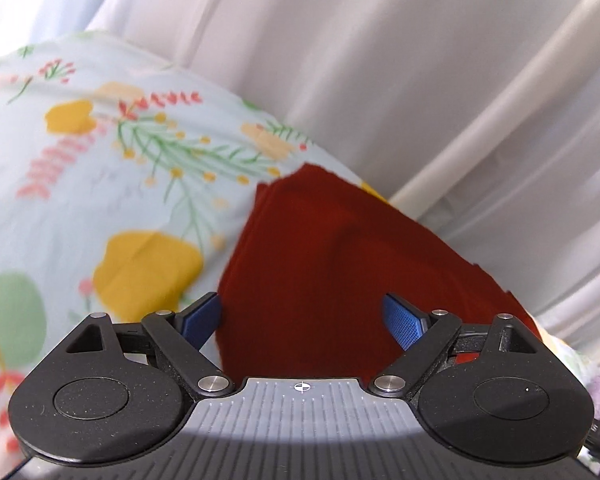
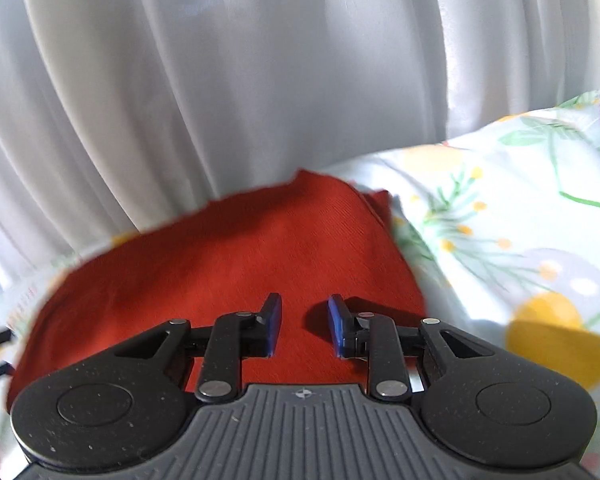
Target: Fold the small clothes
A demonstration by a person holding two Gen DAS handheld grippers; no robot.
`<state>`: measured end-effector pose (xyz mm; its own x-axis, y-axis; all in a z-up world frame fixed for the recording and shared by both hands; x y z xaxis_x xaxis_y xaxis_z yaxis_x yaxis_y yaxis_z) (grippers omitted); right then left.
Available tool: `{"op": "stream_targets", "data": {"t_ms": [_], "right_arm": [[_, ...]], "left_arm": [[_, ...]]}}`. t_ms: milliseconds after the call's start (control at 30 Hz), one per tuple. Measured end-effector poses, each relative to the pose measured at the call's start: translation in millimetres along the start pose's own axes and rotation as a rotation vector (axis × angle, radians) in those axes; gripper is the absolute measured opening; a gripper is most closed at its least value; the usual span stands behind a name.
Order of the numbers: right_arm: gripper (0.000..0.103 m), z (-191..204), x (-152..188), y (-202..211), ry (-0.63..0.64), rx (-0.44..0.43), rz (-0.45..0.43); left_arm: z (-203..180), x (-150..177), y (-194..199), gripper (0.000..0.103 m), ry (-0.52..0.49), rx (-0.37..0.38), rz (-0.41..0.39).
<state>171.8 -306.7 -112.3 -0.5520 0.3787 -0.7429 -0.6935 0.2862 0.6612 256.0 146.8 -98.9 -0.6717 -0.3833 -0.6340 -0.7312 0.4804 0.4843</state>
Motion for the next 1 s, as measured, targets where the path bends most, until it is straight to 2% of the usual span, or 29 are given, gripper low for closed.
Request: {"op": "stream_targets", "data": {"t_ms": [33, 200, 367, 467, 500, 533, 567, 633, 667, 767, 833, 967, 1000], "right_arm": [[0.019, -1.4, 1.4, 1.9, 0.01, 0.011, -0.003], [0.02, 1.5, -1.2, 15.1, 0.024, 0.089, -0.027], [0.02, 6.9, 1.4, 30.4, 0.033, 0.019, -0.014], [0.02, 15.9, 3.5, 30.5, 0.036, -0.055, 0.001], [0.02, 19.1, 4.7, 31.1, 0.037, -0.07, 0.006], [0.02, 22.1, 5.7, 30.0, 0.041, -0.073, 0.013], [0.02, 24.1, 6.7, 29.2, 0.046, -0.076, 0.017], [0.02, 25.6, 8.0, 27.5, 0.055, -0.07, 0.019], [0.02, 24.9, 8.2, 27.1, 0.057, -0.059, 0.017], [0.026, 21.5, 8.0, 28.3, 0.058, -0.036, -0.006], [0.038, 20.8, 8.0, 30.7, 0.051, -0.058, -0.027], [0.044, 31.5, 8.4, 35.7, 0.029, -0.149, -0.029], [0.044, 37.2, 9.1, 35.9, 0.029, -0.172, -0.022]], "left_arm": [[0.1, 4.7, 4.0, 0.089, 0.018, 0.011, 0.015], [6.6, 22.4, 18.1, 0.083, 0.137, 0.062, 0.086], [11.0, 31.8, 11.7, 0.079, 0.268, 0.202, 0.117], [15.8, 26.8, 2.3, 0.076, 0.304, 0.201, 0.087], [19.2, 25.5, -1.1, 0.07, 0.335, 0.212, 0.082], [23.0, 23.7, -3.7, 0.058, 0.362, 0.217, 0.073], [25.7, 21.7, -5.4, 0.051, 0.372, 0.204, 0.069], [28.4, 18.1, -6.2, 0.029, 0.357, 0.158, 0.06], [28.8, 16.8, -4.8, 0.028, 0.332, 0.134, 0.06], [28.0, 14.8, -3.2, 0.028, 0.263, 0.1, 0.058], [33.4, 16.0, -4.6, 0.032, 0.29, 0.098, 0.062], [43.9, 16.0, -4.6, 0.04, 0.361, 0.134, 0.036], [45.2, 15.2, -5.2, 0.048, 0.377, 0.15, 0.029]]}}
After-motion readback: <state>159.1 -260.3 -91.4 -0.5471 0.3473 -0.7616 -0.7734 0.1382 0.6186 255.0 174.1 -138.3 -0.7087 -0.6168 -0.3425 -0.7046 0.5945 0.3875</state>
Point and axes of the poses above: each gripper's, at about its wrist camera, not at the fingertips, and y roughly against the way its jaws point, z to its left, x to its underside, the point moved 1 cm from there along -y, roughly the way its jaws point, and after that the axes turned 13 degrees about x, right-handed, at the moved point
